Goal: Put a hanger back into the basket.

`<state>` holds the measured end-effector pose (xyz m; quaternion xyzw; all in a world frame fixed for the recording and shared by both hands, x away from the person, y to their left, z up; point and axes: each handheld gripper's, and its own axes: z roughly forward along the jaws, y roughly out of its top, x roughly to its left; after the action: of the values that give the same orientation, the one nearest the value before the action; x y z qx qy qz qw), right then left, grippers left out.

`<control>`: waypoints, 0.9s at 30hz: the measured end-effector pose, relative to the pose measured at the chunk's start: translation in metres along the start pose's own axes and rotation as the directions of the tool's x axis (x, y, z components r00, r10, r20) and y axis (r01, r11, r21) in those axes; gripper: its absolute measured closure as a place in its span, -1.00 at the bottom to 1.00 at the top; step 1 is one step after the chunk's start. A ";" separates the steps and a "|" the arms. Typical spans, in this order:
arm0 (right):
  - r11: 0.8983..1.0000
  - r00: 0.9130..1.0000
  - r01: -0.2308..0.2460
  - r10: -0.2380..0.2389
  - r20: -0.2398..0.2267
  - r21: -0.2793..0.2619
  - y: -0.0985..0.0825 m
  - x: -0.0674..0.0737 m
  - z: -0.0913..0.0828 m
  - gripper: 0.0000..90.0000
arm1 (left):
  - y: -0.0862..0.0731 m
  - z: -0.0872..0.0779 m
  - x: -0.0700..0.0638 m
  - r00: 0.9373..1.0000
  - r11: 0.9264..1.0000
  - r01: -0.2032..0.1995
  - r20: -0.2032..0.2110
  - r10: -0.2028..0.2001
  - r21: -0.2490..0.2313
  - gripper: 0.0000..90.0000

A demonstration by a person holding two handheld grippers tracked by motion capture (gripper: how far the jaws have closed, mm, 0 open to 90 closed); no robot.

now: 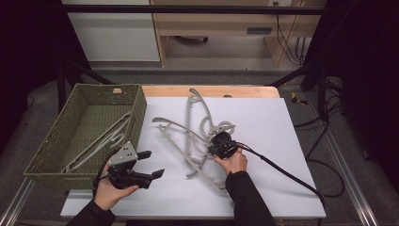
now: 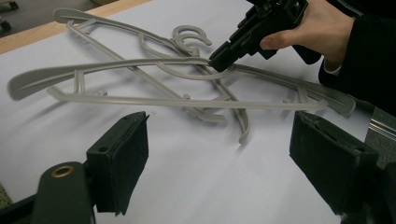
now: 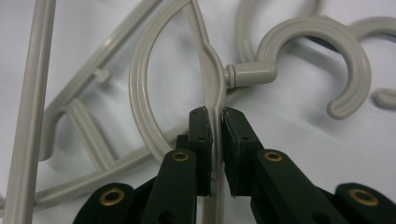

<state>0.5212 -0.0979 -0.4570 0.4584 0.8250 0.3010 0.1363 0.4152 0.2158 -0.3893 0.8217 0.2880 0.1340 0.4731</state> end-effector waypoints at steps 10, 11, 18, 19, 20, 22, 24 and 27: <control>0.985 0.981 -0.172 0.173 0.084 -0.017 -0.012 -0.005 -0.008 0.82 | -0.001 0.001 -0.001 1.000 1.000 -0.001 0.003 0.001 0.009 -0.57; 0.985 0.982 -0.171 0.172 0.073 -0.020 -0.013 -0.006 -0.009 0.78 | -0.001 0.001 -0.001 1.000 1.000 -0.001 0.003 0.000 0.009 -0.57; 0.989 0.997 -0.083 0.082 -0.007 -0.122 -0.019 -0.012 -0.032 0.20 | -0.001 -0.001 -0.002 1.000 1.000 -0.001 0.002 0.001 0.002 -0.57; 0.989 0.997 -0.075 0.074 -0.013 -0.126 -0.021 -0.012 -0.038 0.14 | -0.001 -0.001 -0.002 1.000 1.000 -0.001 0.001 0.001 0.000 -0.57; 0.989 0.998 -0.066 0.063 -0.026 -0.131 -0.024 -0.013 -0.042 0.13 | -0.001 0.000 -0.002 1.000 1.000 -0.001 0.002 0.001 0.001 -0.57; 0.990 0.998 -0.039 0.031 -0.060 -0.137 -0.032 -0.015 -0.051 0.11 | -0.001 0.000 -0.003 1.000 1.000 -0.001 0.004 0.001 0.002 -0.57; 0.991 0.996 -0.022 0.010 -0.093 -0.129 -0.042 -0.017 -0.056 0.09 | -0.001 0.001 -0.003 1.000 1.000 -0.005 0.006 0.005 0.008 -0.57; 0.994 0.993 -0.003 -0.010 -0.115 -0.108 -0.055 -0.015 -0.058 0.10 | -0.001 0.002 -0.004 1.000 1.000 -0.005 0.007 0.005 0.009 -0.57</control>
<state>0.4633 -0.1542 -0.4464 0.4307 0.8149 0.3709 0.1135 0.4125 0.2127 -0.3908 0.8251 0.2850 0.1309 0.4699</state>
